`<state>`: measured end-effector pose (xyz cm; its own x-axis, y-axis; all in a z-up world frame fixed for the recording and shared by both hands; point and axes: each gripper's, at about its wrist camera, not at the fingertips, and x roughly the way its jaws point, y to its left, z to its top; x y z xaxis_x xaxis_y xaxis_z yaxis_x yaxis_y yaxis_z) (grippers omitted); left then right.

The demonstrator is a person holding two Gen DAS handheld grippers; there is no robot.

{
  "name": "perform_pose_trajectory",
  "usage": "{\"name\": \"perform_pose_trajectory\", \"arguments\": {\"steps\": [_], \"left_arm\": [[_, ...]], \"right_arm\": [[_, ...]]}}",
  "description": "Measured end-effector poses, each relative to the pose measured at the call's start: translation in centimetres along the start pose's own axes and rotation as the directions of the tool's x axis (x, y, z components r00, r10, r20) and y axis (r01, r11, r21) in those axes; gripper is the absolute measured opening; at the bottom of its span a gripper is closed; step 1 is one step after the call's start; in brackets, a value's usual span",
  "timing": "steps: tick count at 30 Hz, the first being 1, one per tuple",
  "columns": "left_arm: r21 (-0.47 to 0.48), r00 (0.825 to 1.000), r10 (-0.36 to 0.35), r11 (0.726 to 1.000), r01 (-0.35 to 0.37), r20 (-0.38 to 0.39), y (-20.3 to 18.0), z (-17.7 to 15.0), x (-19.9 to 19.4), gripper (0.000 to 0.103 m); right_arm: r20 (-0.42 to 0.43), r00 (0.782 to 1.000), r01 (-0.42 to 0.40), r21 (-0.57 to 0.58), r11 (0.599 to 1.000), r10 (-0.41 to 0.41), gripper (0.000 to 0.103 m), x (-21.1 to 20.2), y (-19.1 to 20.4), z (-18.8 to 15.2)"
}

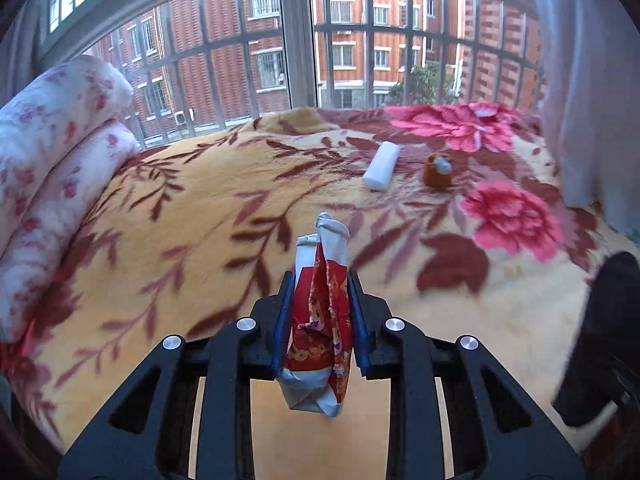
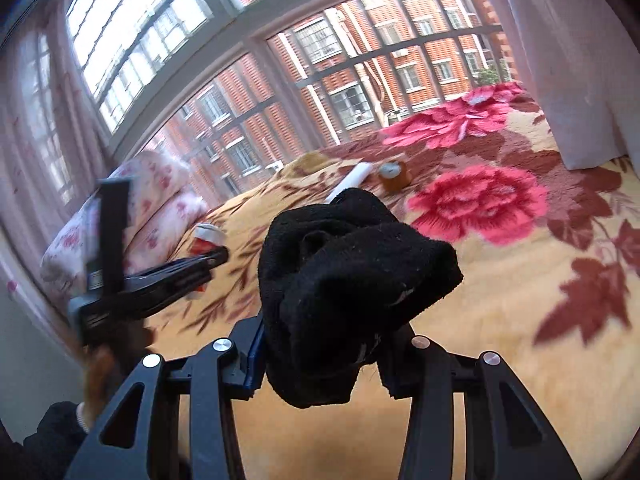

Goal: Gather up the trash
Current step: 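Grasp the red snack wrapper with the left gripper while the right gripper holds the cloth, then lower the wrapper and black cloth into the orange bucket and open both grippers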

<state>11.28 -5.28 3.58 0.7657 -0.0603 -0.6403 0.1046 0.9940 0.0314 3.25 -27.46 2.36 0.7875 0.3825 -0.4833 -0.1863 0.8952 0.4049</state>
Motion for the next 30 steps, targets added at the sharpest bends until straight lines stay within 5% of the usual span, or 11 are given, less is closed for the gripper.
{"name": "perform_pose_trajectory", "arguments": {"steps": [4,11,22,30], "left_arm": [[-0.005,1.0,-0.016,1.0,0.016,0.027,1.7,-5.3,-7.0,0.025],[0.08,0.999,0.024,0.996,-0.028,0.047,1.2,-13.7,-13.5,0.025],[-0.017,0.985,-0.08,0.997,0.078,-0.152,1.8,-24.0,-11.9,0.025],[-0.035,0.965,-0.135,0.991,0.13,-0.223,1.4,-25.7,-10.3,0.025]], "right_arm": [[-0.029,0.999,-0.035,-0.07,0.997,0.033,0.044,-3.9,3.5,-3.0],[-0.08,0.996,-0.043,-0.206,0.978,0.027,0.044,-9.2,8.1,-8.4],[-0.237,0.967,0.043,-0.197,0.98,-0.09,0.045,-8.9,8.2,-17.7],[-0.324,0.941,0.044,-0.164,0.985,-0.096,0.045,-7.6,7.0,-20.5]]}}
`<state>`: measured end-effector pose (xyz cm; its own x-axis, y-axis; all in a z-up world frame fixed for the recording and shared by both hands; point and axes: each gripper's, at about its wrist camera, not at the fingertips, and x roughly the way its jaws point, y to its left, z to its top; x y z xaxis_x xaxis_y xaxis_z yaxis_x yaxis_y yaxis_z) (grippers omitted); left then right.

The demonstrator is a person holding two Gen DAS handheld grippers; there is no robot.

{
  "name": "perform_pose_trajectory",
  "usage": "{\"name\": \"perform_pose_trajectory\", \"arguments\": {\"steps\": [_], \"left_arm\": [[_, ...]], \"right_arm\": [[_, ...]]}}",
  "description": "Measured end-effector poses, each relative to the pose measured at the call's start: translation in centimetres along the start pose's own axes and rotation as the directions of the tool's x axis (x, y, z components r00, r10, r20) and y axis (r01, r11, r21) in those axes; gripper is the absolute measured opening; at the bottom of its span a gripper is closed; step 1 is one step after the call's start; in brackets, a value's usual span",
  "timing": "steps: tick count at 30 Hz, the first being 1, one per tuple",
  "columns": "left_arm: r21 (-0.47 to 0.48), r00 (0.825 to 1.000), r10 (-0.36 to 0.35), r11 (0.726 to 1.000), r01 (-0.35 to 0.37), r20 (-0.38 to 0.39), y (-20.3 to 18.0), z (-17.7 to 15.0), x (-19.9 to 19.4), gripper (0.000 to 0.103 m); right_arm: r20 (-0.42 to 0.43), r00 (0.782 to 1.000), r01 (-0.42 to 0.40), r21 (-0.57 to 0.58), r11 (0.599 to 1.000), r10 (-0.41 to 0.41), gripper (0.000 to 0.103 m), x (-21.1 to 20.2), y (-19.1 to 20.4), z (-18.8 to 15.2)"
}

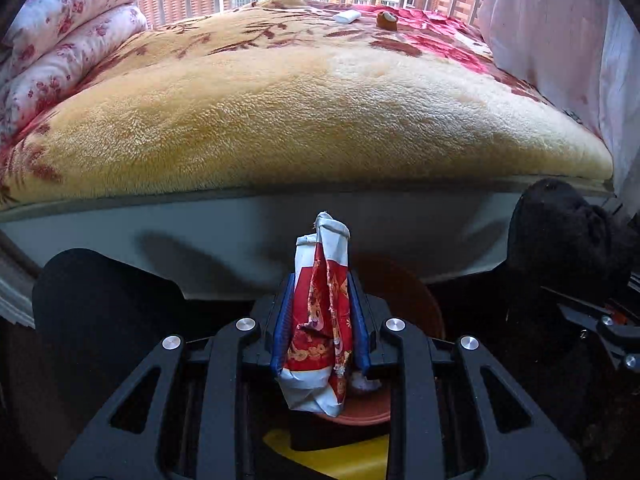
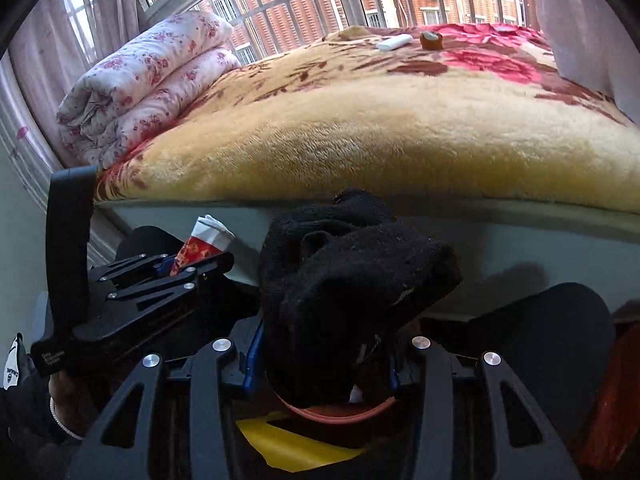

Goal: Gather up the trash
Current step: 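Lower the wrapper and black cloth into the orange bucket and open both grippers, then grasp the white foam stick with the left gripper while the right gripper grasps the brown fuzzy toy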

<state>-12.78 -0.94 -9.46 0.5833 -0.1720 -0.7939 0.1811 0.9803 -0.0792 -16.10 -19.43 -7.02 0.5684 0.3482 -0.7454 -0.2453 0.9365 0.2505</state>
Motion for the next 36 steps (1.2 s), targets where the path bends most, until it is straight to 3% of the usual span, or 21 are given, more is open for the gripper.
{"name": "perform_pose_trajectory", "arguments": {"steps": [16,17,18,20,28,36], "left_arm": [[0.007,0.998,0.02,1.0,-0.02,-0.056,0.0,-0.2,1.4,0.029],[0.004,0.998,0.026,1.0,-0.026,-0.059,0.0,-0.2,1.4,0.037],[-0.003,0.997,0.024,1.0,-0.025,-0.072,0.3,-0.2,1.7,0.057],[-0.03,0.996,0.009,0.999,-0.011,-0.088,0.7,-0.2,2.1,0.09],[-0.117,0.994,-0.02,0.993,0.007,-0.111,2.8,0.1,2.6,0.091],[-0.051,0.999,0.053,0.997,-0.053,0.007,1.7,2.7,0.0,0.091]], "right_arm": [[-0.074,0.997,0.008,-0.007,1.0,-0.008,0.048,1.9,-0.6,-0.7],[-0.074,0.997,0.009,-0.009,1.0,-0.009,0.053,2.0,-0.6,-0.6],[-0.073,0.997,0.01,-0.014,1.0,-0.011,0.067,2.1,-0.6,-0.6],[-0.068,0.998,0.017,-0.03,0.999,-0.018,0.084,2.3,-0.4,-0.4],[-0.049,0.996,0.07,-0.052,0.996,-0.073,0.084,1.4,-1.6,0.3],[0.038,0.997,0.075,-0.051,0.996,-0.073,0.084,-1.7,-3.1,3.1]]}}
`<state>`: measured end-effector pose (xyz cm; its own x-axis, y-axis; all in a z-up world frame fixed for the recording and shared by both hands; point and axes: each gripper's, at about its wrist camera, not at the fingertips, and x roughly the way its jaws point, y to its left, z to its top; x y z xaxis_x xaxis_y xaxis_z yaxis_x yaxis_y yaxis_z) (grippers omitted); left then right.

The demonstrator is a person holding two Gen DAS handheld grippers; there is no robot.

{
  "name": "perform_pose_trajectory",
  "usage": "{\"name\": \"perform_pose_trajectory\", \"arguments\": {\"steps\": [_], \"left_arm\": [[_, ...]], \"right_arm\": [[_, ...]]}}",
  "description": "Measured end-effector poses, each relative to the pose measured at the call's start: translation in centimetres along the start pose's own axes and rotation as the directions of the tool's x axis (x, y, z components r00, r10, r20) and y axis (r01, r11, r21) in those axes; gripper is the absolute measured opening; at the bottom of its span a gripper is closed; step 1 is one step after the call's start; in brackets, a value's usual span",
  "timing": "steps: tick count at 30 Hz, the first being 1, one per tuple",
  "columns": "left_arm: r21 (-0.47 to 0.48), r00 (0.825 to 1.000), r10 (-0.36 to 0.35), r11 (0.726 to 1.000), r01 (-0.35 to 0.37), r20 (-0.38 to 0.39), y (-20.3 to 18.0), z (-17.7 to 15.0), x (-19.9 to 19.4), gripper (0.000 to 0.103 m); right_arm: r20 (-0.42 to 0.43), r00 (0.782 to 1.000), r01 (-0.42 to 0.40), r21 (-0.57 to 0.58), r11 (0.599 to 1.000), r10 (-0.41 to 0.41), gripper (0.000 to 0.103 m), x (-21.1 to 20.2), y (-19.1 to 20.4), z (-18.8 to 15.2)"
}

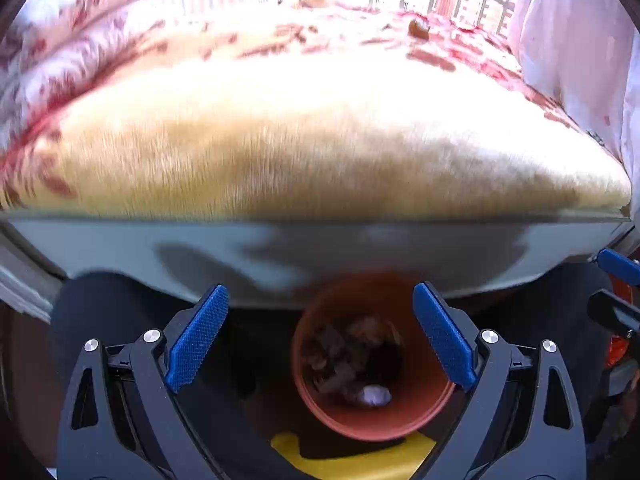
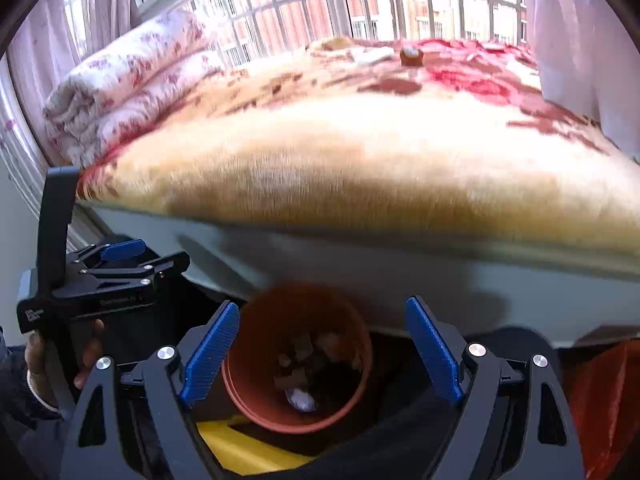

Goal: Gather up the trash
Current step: 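Grasp the white foam stick with the left gripper while the right gripper grasps the brown fuzzy toy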

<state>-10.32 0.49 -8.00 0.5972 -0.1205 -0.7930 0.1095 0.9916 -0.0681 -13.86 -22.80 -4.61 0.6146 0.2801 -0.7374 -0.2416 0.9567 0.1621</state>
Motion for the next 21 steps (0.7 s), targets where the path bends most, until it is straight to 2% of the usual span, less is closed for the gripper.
{"name": "perform_pose_trajectory", "arguments": {"steps": [5,9,12,17,21], "left_arm": [[0.011,0.997,-0.011,1.0,0.01,0.072,-0.4,3.9,-1.2,0.091],[0.019,0.991,0.004,1.0,-0.006,0.134,-0.6,7.7,-1.3,0.091],[0.015,0.987,0.0,1.0,-0.003,0.161,-0.4,10.9,-0.7,0.091],[0.02,0.983,0.021,0.999,-0.025,0.18,-0.8,15.4,1.3,0.091],[0.025,0.985,0.019,0.999,-0.024,0.169,-0.8,18.4,3.7,0.091]], "right_arm": [[0.045,0.998,-0.035,-0.026,0.999,0.036,0.084,-0.5,-0.2,3.8],[0.094,0.996,0.0,-0.111,0.994,0.01,0.084,0.0,-0.2,9.1],[0.107,0.994,0.003,-0.132,0.991,0.011,0.086,1.3,-1.1,13.2],[0.162,0.987,0.013,-0.054,0.998,-0.004,0.089,5.7,-4.4,22.0],[0.184,0.979,0.081,0.044,0.996,-0.088,0.089,11.8,-8.1,28.9]]}}
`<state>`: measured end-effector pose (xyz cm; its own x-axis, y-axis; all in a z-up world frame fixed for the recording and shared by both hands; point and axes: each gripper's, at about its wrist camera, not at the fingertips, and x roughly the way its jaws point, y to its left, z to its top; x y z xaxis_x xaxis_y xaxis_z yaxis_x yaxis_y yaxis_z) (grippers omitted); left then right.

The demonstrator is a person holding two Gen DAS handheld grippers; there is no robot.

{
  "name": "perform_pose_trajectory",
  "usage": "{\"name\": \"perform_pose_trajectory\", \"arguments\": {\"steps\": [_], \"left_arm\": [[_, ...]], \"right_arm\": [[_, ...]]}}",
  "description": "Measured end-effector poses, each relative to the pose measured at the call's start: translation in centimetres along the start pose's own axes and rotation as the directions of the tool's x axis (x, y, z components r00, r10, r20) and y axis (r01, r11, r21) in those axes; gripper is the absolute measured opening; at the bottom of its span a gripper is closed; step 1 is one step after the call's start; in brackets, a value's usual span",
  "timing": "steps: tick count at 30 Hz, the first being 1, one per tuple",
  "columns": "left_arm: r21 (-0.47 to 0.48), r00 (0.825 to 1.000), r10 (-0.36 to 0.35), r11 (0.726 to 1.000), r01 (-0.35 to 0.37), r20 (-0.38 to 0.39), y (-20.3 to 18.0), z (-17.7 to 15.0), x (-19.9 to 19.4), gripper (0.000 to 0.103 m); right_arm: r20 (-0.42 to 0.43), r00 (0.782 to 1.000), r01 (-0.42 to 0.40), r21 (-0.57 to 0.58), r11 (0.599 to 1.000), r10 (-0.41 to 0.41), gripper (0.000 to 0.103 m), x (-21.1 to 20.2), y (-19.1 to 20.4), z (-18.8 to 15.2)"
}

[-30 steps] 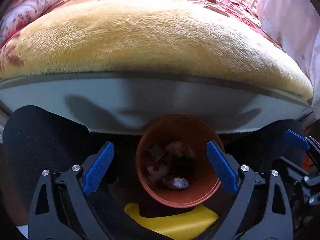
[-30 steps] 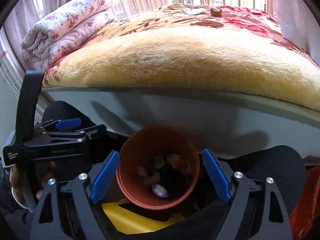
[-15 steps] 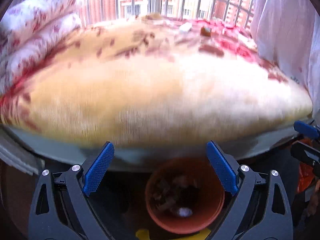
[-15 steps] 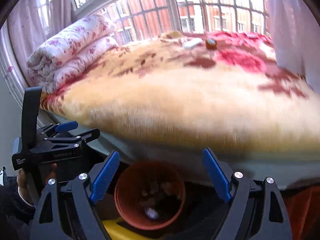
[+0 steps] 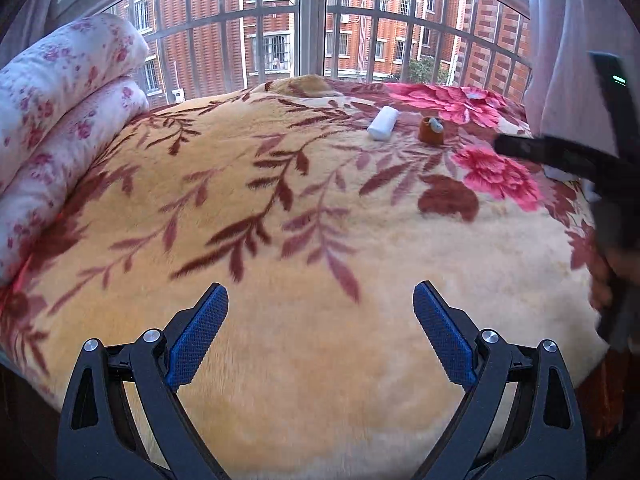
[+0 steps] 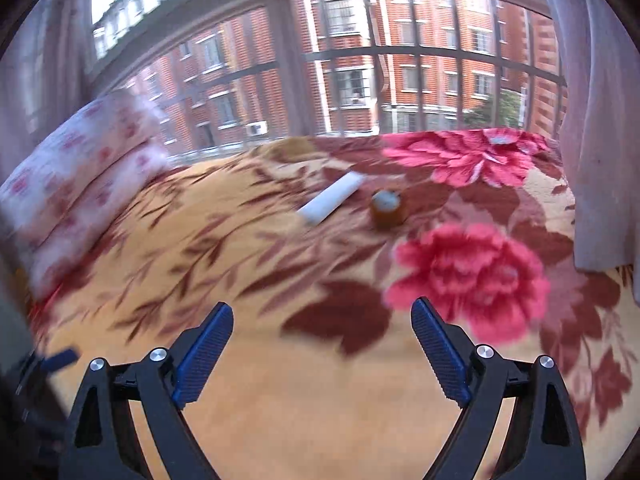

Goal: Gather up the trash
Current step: 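Grasp the white foam stick with the left gripper while the right gripper grasps the brown fuzzy toy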

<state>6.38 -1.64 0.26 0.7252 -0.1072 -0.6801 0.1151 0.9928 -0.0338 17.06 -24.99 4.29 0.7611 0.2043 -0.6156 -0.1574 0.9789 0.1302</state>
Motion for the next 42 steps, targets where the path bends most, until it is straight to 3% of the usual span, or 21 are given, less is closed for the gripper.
{"name": "perform_pose_trajectory", "arguments": {"steps": [6,10,11,12,13,14,15,18,21,22,24,27,29,30,31,32,33,37,40,42], "left_arm": [[0.016,1.0,0.009,1.0,-0.009,-0.02,0.2,2.0,2.8,0.091],[0.038,0.999,0.013,0.999,-0.012,-0.041,-0.1,3.8,4.7,0.091],[0.044,0.999,0.02,0.999,-0.018,-0.042,-0.3,4.4,5.3,0.091],[0.049,0.999,0.028,0.998,-0.026,-0.043,-0.6,5.4,6.1,0.091],[0.053,0.999,0.024,0.998,-0.022,-0.041,-0.9,6.2,6.6,0.091],[0.06,0.999,0.019,0.998,-0.017,-0.037,-1.3,7.1,7.4,0.091],[0.071,0.999,0.027,0.997,-0.025,-0.03,-1.7,8.0,8.1,0.091],[0.13,0.999,0.048,0.99,-0.048,0.0,-3.8,11.6,11.7,0.092],[0.156,0.999,0.053,0.987,-0.05,-0.013,-5.8,14.6,16.7,0.092],[0.15,0.998,0.065,0.987,-0.061,-0.021,-6.3,15.5,18.3,0.092],[0.141,0.997,0.063,0.988,-0.057,-0.043,-7.7,17.6,21.8,0.092],[0.149,0.994,0.107,0.984,-0.102,-0.026,-9.3,19.7,25.1,0.092],[0.206,0.984,0.177,0.964,-0.169,-0.019,-10.9,20.6,28.0,0.091],[0.225,0.976,0.211,0.955,-0.196,-0.045,-11.2,20.6,29.5,0.08],[0.226,0.976,0.201,0.958,-0.178,-0.085,-11.2,20.5,30.6,0.073],[0.207,0.982,0.165,0.968,-0.144,-0.088,-11.1,20.4,30.8,0.062],[0.206,0.988,0.124,0.973,-0.104,-0.088,-11.3,20.6,30.3,0.036],[0.226,0.983,0.161,0.964,-0.139,-0.083,-11.7,19.5,27.5,0.025],[0.208,0.991,0.117,0.973,-0.101,-0.065,-10.7,17.0,22.4,0.023],[0.181,0.991,0.096,0.98,-0.078,-0.092,-9.3,15.1,19.3,0.023]], "right_arm": [[-0.028,0.993,0.119,0.101,0.988,-0.117,0.089,10.5,-3.7,5.8],[-0.067,0.989,0.142,0.166,0.976,-0.132,0.085,16.8,-5.6,7.8],[-0.084,0.987,0.148,0.175,0.973,-0.135,0.081,18.2,-6.0,7.9],[-0.099,0.986,0.151,0.175,0.973,-0.135,0.06,19.0,-6.1,7.7],[-0.138,0.979,0.168,0.154,0.974,-0.147,0.047,20.5,-6.2,7.4],[-0.151,0.973,0.195,0.133,0.972,-0.175,0.041,21.0,-6.2,7.3],[-0.13,0.976,0.19,0.127,0.974,-0.173,0.027,20.7,-6.3,7.0],[-0.084,0.993,0.101,0.179,0.979,-0.087,0.026,16.9,-6.9,6.4],[0.003,0.999,-0.047,0.265,0.963,0.048,0.026,10.5,-7.5,5.5],[0.046,0.998,-0.057,0.249,0.967,0.047,0.026,8.0,-7.3,5.1],[0.132,0.991,0.009,0.191,0.981,-0.034,0.027,4.4,-6.9,3.9],[0.239,0.967,0.056,0.151,0.987,-0.092,0.027,2.9,-7.3,2.6],[0.223,0.972,0.043,0.143,0.989,-0.074,0.027,4.3,-7.7,2.2],[0.209,0.975,0.039,0.144,0.989,-0.069,0.027,4.9,-7.8,2.1],[0.181,0.982,0.023,0.145,0.989,-0.049,0.027,5.8,-7.9,2.0],[0.154,0.988,-0.004,0.159,0.987,-0.02,0.027,6.4,-8.1,2.0],[0.142,0.99,-0.035,0.183,0.983,0.009,0.027,6.7,-8.5,1.9],[0.151,0.989,-0.029,0.219,0.975,-0.005,0.027,6.4,-9.4,1.7],[0.16,0.987,-0.02,0.24,0.971,-0.019,0.027,5.7,-9.8,1.4],[0.153,0.988,-0.038,0.242,0.969,0.001,0.027,4.8,-9.6,1.0]]}}
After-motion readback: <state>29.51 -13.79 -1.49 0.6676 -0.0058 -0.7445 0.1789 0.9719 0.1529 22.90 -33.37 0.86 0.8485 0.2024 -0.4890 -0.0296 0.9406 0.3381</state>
